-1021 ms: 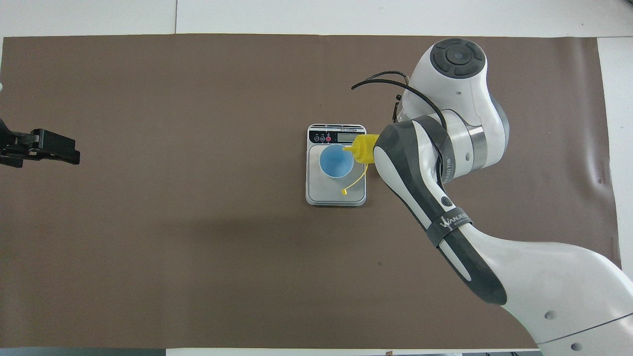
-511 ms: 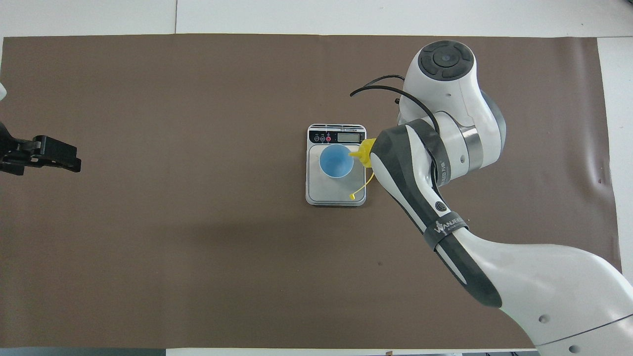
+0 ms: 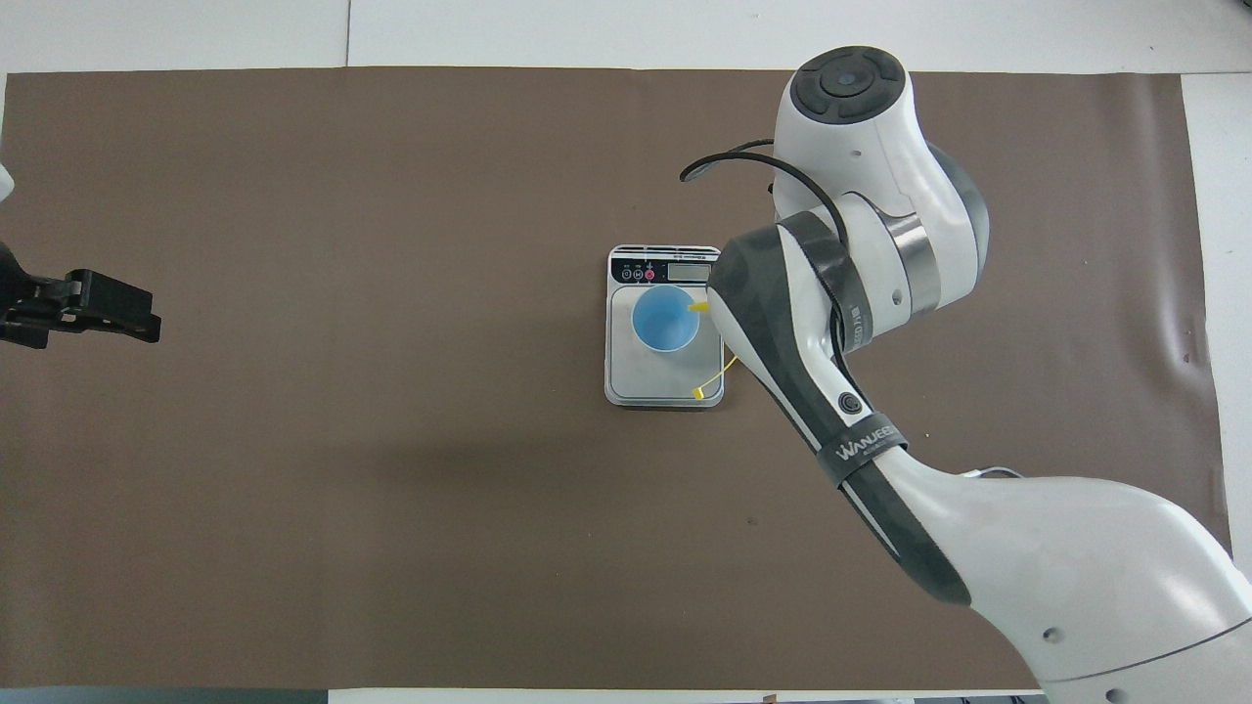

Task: Pour seasoning into cup on scale with both arms
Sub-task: 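Tilt the bottle nozzle down into the cup with the right gripper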

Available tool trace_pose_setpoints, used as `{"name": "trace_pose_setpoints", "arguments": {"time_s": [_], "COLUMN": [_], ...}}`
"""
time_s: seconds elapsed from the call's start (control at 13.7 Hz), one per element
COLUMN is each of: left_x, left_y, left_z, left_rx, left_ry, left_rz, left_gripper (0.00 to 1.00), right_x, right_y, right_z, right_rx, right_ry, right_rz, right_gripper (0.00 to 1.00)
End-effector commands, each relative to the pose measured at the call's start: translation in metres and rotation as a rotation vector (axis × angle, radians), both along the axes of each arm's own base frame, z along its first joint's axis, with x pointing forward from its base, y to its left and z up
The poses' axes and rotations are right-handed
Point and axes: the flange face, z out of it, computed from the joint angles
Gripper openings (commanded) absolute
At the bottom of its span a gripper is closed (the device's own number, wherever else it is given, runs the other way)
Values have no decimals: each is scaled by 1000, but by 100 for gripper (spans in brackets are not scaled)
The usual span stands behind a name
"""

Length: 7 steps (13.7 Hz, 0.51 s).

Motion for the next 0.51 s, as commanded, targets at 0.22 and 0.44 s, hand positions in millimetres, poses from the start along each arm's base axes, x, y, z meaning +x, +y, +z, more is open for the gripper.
{"name": "trace_pose_setpoints", "arguments": {"time_s": [0.22,0.44], "left_x": [-7,-7], "left_y": [4,4], "left_z": [0,0], "left_rx": [-13,-11], "left_ry": [10,10], "left_rz": [-1,-1], "left_gripper": [100,100], "right_x": [0,4], "right_y": [18,11], "right_z": [8,8], "right_rx": [-84,-102], "right_ry": [-32,-39], "right_rz": [25,21], "right_gripper": [0,0]}}
